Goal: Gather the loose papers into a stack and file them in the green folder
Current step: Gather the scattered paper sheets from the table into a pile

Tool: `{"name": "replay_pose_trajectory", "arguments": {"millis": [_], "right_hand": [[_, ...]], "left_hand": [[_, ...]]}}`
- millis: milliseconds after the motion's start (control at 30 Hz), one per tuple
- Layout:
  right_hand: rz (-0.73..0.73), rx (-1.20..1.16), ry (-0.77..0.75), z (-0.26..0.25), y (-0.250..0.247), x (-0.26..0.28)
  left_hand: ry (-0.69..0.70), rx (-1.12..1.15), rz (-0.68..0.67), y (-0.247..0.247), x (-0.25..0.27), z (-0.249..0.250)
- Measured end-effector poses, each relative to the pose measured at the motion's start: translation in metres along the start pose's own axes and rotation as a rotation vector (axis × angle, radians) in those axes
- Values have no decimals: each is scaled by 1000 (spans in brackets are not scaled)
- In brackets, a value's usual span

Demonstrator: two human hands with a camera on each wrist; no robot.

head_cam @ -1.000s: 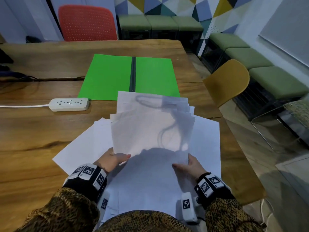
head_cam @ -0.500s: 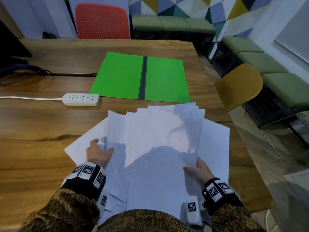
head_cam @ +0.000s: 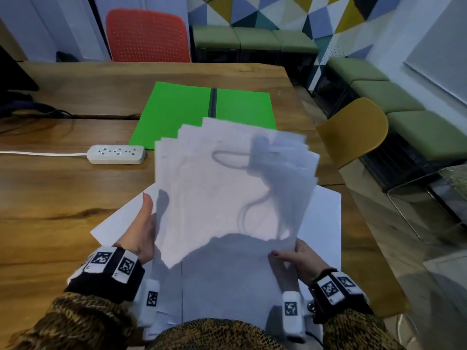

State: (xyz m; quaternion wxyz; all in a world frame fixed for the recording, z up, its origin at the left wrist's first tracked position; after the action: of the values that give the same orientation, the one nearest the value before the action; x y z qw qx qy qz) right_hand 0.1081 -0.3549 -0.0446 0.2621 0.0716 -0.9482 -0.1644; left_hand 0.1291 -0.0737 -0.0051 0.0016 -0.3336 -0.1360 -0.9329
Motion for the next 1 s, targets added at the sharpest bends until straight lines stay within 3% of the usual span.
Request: {"name": "replay_pose_trajectory", "arguments": {"millis": [167,300,500,567,667,733,800,900,1000], "right_hand": [[-16,-37,-34,-10,12,1],[30,66,-30,-14,11,-3],[150,37,-47,-16,-3,0],[340,132,-63,-27,-34,7],[985,506,80,-42,-115,47],[1123,634,240,-40,-128,65],[1093,629,244,-35,-128,58],[940,558,70,-35,-115,30],[817,675,20,-43,-89,12]], "left_hand": [[216,-220,-199,26,11,22],[213,-370,-294,34,5,13],[226,-245,-132,10,-12,9],[225,-223,-116,-1,-14,5],[223,-226,-90,-11,-14,-1],[230,-213,-46,-17,-14,-2],[228,-230,3,-24,-15,-4],[205,-254,28,-24,-15,-8],[183,-273,18,-20,-15,-8]]}}
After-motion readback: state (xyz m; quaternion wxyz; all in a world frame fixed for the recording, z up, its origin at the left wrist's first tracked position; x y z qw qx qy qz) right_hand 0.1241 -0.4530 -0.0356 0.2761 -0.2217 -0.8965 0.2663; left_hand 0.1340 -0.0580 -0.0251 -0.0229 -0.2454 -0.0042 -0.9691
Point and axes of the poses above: each hand's wrist, its own x-axis away from the middle knuckle, its own y-axis out of the palm, z = x × y, the point moved 10 cm from there along -x, towards the middle knuckle, and after that the axes turned 6 degrees about -x, right-handed, at the moved point
